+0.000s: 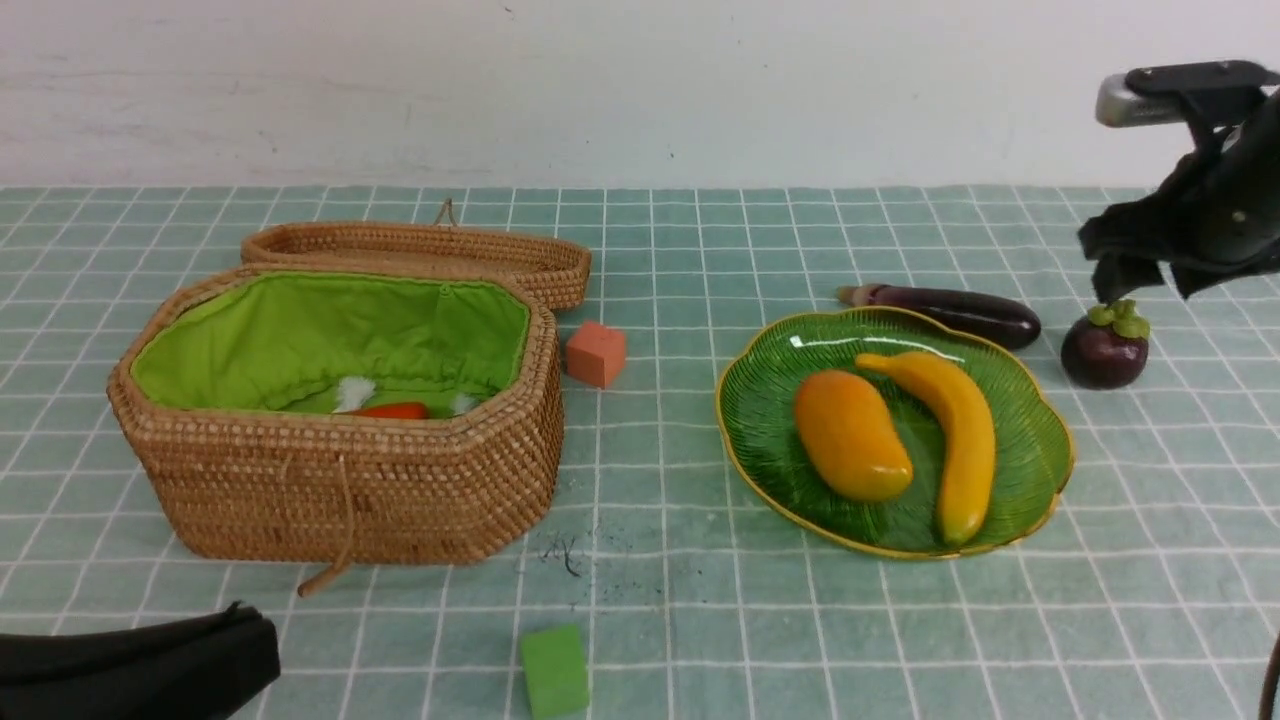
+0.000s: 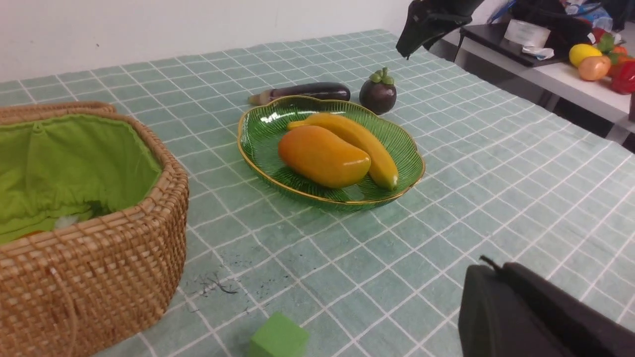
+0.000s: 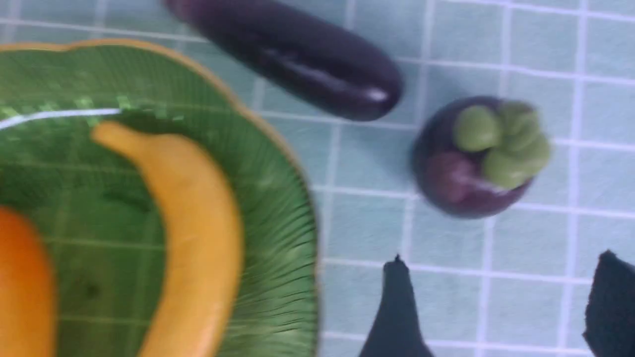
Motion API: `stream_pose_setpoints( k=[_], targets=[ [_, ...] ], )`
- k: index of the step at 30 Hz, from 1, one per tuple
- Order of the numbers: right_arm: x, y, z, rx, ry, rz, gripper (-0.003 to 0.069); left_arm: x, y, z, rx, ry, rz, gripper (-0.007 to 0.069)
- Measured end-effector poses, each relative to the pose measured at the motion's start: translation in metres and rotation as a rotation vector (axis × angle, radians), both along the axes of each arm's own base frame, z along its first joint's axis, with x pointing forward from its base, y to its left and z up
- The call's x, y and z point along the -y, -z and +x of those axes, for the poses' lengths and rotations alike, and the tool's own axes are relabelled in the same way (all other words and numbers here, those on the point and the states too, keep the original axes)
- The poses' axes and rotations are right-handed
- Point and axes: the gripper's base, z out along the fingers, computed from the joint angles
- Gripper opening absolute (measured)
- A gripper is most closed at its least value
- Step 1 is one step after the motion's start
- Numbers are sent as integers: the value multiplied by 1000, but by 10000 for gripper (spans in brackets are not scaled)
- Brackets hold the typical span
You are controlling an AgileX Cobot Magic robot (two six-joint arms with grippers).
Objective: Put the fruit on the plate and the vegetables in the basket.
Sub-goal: Use the right arm to grab a mangosteen and put it into the right plate
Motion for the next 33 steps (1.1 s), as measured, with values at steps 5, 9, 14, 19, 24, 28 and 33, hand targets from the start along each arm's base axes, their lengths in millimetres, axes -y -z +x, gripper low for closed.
stream_pose_setpoints(
  k=[5,9,14,19,24,28,33],
  targets=[
    [40,27,34,-24,74,116,519,0,0,0,-5,1,-8,-13],
    [51,51,53,-42,94,159,603,0,0,0,-3,1,-10,-13],
    [51,83,66,-75,98,178,653,0,-1,0,-2,1,-11,-10],
    [52,108,72,-96,107,187,640,0,-2,0,12,0,-24,-6],
    [52,116,74,-102,110,191,603,1,-7,1,51,-2,-62,-5],
    [52,116,74,-103,110,191,582,1,-9,1,68,-3,-77,-1],
    [50,103,67,-145,93,205,582,1,-9,1,68,-3,-77,4]
  ],
)
